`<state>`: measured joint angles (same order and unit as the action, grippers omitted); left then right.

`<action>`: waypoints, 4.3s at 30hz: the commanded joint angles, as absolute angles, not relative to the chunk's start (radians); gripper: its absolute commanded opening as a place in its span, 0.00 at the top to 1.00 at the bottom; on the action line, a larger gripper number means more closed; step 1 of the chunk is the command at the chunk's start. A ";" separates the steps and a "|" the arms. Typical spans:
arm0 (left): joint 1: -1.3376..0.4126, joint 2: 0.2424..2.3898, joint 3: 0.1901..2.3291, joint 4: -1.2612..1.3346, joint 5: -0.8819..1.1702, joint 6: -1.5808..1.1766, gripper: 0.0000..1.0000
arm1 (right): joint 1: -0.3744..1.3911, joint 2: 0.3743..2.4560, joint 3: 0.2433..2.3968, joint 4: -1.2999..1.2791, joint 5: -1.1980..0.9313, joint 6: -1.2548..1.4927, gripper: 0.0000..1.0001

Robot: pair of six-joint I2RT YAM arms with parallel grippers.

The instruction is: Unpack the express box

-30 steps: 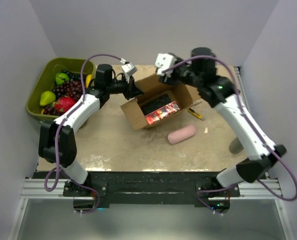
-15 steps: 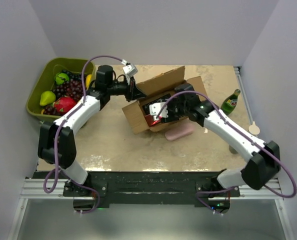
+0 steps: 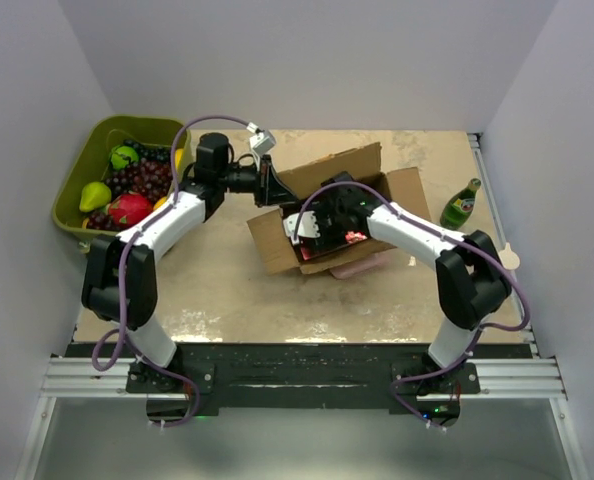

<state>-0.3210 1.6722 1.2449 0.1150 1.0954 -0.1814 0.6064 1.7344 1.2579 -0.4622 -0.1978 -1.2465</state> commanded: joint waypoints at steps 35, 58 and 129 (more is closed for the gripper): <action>-0.318 1.730 1.382 0.060 1.155 -0.095 1.00 | 0.500 1.771 1.161 -0.652 -0.242 -1.364 0.67; -0.302 1.695 1.440 -0.178 0.634 0.161 1.00 | 0.494 1.399 1.792 -1.214 -0.545 -1.064 0.80; -0.314 1.661 1.376 -0.026 1.051 -0.031 1.00 | 0.603 1.781 1.442 -0.653 -0.288 -1.359 0.44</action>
